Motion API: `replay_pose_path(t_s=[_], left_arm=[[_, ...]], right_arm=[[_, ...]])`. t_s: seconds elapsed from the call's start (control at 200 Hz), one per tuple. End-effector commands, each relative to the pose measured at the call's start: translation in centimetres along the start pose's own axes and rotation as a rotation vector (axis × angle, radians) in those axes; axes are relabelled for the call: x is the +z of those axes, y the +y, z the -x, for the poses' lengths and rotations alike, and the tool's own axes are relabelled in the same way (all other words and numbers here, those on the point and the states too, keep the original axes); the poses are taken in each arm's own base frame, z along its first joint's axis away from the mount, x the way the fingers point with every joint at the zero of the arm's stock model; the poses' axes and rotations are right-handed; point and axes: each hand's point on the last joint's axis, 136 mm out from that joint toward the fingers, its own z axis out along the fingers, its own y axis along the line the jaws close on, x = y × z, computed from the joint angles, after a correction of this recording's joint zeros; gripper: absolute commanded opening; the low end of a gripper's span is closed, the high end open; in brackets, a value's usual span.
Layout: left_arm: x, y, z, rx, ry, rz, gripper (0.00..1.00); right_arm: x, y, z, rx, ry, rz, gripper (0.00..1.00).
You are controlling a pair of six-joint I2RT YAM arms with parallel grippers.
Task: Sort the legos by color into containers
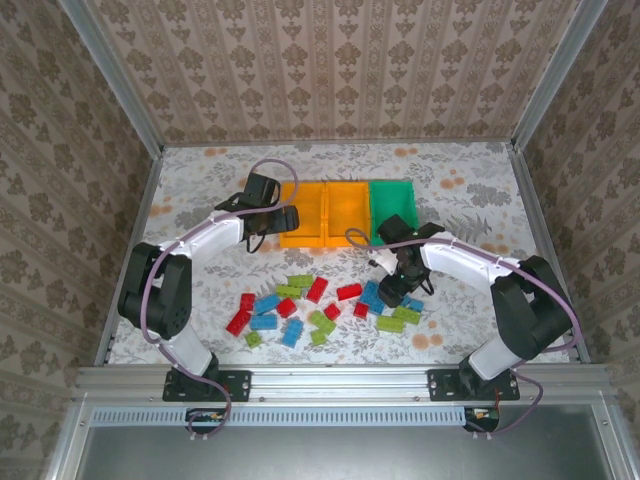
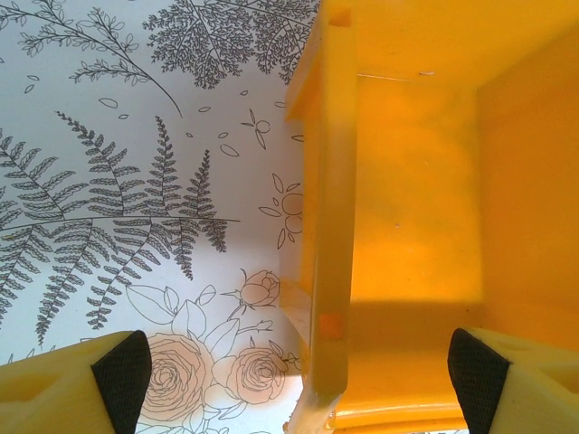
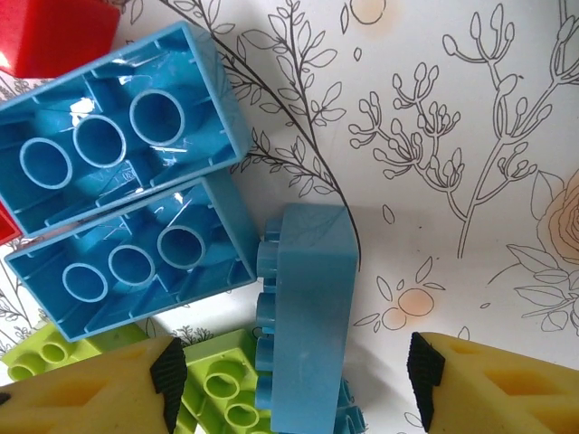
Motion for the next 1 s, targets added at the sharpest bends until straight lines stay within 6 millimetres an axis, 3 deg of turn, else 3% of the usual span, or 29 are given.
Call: replay_pose_path(t_s=[0.0, 0.215, 0.54, 0.775, 0.995], left_arm=[[-0.7, 0.5, -0.2, 0.001, 0.002, 0.006, 0.89], [-0.9, 0.8, -0.4, -0.002, -0.001, 0.014, 0.89], [-0.9, 1.0, -0.6, -0.010, 0.002, 0.016, 0.89], [-0.8, 1.1, -0.7, -0.013, 0.003, 0.020, 0.89], [-1.0, 1.1, -0.7, -0.004, -0.001, 0.022, 0.89]], right_arm=[[1.2, 0.3, -1.6, -0.043, 0.090, 0.018, 0.68], [2.1, -0.5, -2.1, -0.047, 0.125, -0.024, 0.61], [1.8, -1.5, -1.2, -0.030, 0.081, -0.084, 0.38], [-0.7, -1.9, 1.5, 0.033, -0.099, -0.091, 0.27], [-4.7, -2.6, 5.1, 0.170, -0.368, -0.026, 0.26]])
